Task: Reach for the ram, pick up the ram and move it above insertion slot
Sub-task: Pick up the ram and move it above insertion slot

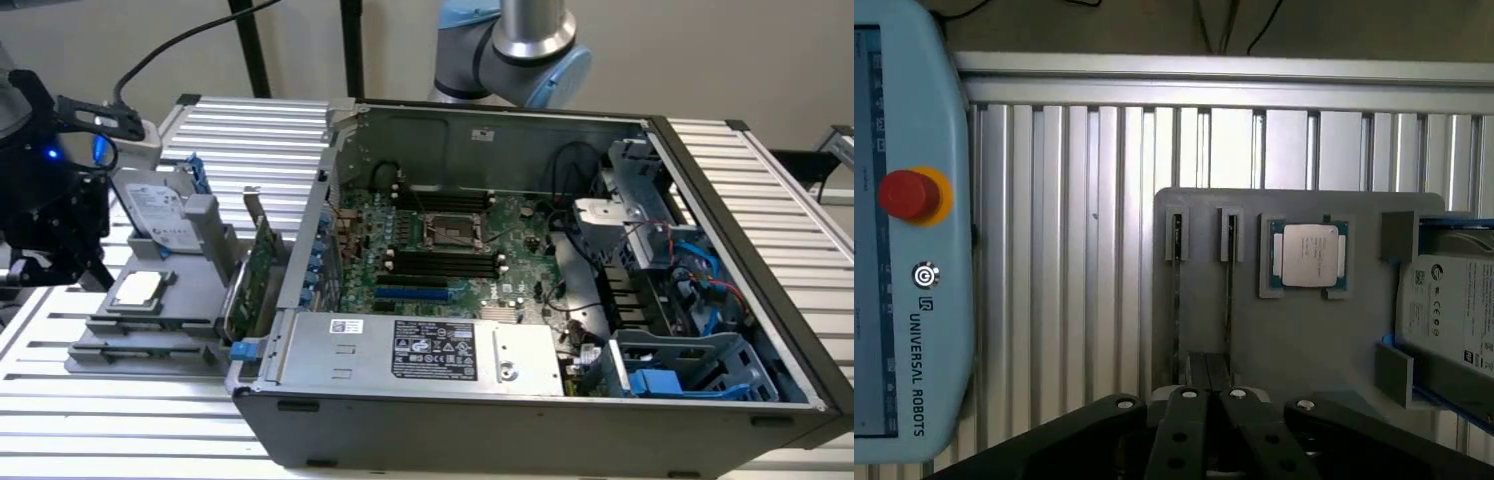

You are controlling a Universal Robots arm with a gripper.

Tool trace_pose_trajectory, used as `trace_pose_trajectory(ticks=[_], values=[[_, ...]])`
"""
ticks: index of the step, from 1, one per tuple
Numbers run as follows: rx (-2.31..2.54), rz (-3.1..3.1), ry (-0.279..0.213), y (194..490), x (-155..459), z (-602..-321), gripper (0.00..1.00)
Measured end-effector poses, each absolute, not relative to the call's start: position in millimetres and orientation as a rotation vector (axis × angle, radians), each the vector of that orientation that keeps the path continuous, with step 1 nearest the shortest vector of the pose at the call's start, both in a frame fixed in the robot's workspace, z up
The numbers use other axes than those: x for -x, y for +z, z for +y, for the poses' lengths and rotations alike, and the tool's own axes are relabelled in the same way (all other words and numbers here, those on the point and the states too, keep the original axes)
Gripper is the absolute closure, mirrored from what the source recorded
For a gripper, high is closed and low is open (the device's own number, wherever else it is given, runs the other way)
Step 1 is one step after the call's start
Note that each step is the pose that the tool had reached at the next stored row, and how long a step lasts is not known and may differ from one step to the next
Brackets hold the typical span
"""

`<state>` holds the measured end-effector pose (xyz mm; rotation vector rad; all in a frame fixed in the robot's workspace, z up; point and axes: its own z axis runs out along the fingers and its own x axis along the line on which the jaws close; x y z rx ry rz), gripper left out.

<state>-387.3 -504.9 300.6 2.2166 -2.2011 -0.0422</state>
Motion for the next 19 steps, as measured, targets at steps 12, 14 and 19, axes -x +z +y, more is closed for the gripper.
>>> trace_pose_trajectory(ticks=[12,14,19], values=[[-2.217,-2.202,-0.041,290.7,387.0,-504.9,0.64],[-2.217,-2.202,-0.041,287.0,387.1,-504.9,0.64],[-2.217,-2.202,-0.041,277.9,387.1,-504.9,0.64]])
